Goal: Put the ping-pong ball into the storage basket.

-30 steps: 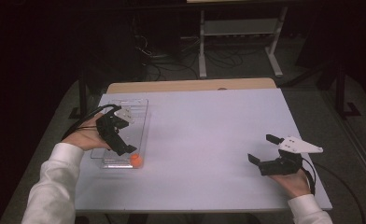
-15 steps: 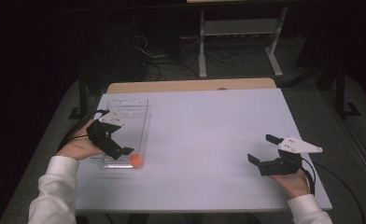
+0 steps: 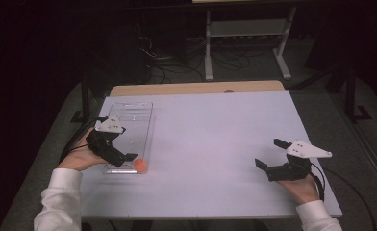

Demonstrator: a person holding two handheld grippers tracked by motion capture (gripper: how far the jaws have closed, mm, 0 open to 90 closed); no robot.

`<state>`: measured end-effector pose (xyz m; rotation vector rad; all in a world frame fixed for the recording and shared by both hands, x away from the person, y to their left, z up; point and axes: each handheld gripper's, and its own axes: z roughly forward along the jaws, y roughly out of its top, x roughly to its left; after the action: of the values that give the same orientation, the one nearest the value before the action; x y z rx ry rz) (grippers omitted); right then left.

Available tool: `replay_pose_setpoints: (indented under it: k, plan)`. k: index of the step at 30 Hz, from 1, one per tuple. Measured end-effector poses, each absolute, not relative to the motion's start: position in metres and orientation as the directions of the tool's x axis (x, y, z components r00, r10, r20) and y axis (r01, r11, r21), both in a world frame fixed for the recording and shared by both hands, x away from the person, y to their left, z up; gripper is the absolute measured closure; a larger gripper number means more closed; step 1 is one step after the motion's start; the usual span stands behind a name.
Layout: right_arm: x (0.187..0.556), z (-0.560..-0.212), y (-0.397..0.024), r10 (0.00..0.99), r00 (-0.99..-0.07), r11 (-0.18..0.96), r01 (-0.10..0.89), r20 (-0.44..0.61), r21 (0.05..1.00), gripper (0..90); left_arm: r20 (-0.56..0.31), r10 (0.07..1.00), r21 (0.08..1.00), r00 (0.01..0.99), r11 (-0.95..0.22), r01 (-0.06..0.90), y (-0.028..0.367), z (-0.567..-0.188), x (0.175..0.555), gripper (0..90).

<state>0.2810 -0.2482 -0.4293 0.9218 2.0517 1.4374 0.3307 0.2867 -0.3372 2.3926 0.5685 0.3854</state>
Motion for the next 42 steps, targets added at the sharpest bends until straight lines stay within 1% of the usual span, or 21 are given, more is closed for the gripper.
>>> replay_pose_setpoints:
  k: [9,14,18,28,37,42]
  plan:
    - [0.281,-0.429,-0.249,0.747,-0.665,0.226,0.256,0.002,0.940,0.0,0.130,0.509,0.688,0.851,-0.665,0.293,0.290,-0.341,0.325,0.0]
    - [0.281,-0.429,-0.249,0.747,-0.665,0.228,0.256,0.000,0.939,0.0,0.099,0.533,0.736,0.840,-0.608,0.299,0.295,-0.345,0.320,0.0]
    - [0.281,-0.430,-0.249,0.748,-0.663,0.225,0.259,0.003,0.939,0.0,0.095,0.552,0.751,0.828,-0.586,0.304,0.299,-0.348,0.317,0.0]
    - [0.281,-0.430,-0.248,0.749,-0.663,0.226,0.259,0.002,0.939,0.0,0.100,0.570,0.787,0.815,-0.547,0.286,0.303,-0.353,0.308,0.0]
    - [0.281,-0.429,-0.249,0.750,-0.662,0.223,0.258,0.004,0.940,0.0,0.097,0.601,0.838,0.794,-0.479,0.261,0.305,-0.358,0.303,0.0]
    - [0.281,-0.429,-0.249,0.750,-0.662,0.221,0.256,0.004,0.941,0.0,0.070,0.613,0.864,0.787,-0.432,0.260,0.309,-0.363,0.299,0.0]
